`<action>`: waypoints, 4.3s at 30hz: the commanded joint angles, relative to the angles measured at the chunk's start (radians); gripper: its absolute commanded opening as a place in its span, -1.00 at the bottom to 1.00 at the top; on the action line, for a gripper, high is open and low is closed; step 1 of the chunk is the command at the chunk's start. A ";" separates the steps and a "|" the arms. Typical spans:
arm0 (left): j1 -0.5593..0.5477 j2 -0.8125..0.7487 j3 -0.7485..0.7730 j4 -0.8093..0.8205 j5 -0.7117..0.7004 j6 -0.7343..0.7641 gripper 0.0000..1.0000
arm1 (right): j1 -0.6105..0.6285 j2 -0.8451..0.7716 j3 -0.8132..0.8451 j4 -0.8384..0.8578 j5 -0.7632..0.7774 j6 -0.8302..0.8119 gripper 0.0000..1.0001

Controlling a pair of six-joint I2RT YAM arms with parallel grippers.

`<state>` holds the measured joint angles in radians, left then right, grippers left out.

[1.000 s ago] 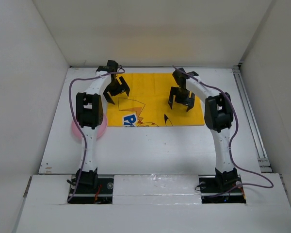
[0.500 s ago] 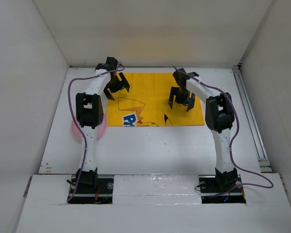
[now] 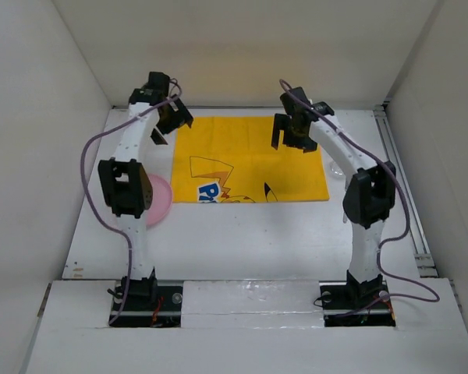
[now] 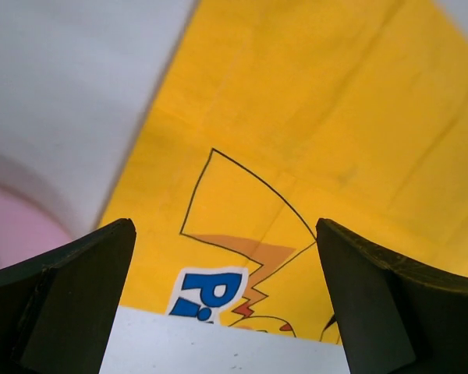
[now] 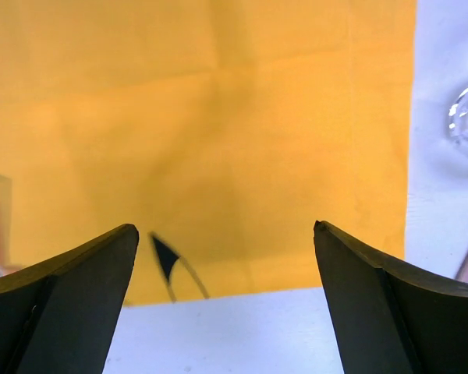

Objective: Set the dinner table for one person

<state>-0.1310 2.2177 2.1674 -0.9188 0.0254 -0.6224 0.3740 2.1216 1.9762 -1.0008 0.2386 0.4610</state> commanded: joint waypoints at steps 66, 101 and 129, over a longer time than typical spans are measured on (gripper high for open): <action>0.444 -0.639 -0.581 0.222 -0.055 -0.303 -1.00 | -0.063 -0.940 -0.554 0.300 -0.519 -0.124 0.91; -0.249 0.062 -0.138 0.356 0.240 -0.149 -1.00 | -0.205 -1.036 -0.533 0.189 -0.486 -0.113 0.91; -0.205 -0.124 -0.284 0.371 0.235 -0.122 1.00 | -0.259 -0.947 -0.550 0.208 -0.320 -0.183 1.00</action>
<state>-0.3386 2.2246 1.8740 -0.5194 0.2604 -0.7620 0.1444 1.1347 1.3785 -0.8291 -0.1555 0.3126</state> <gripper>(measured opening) 0.995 0.999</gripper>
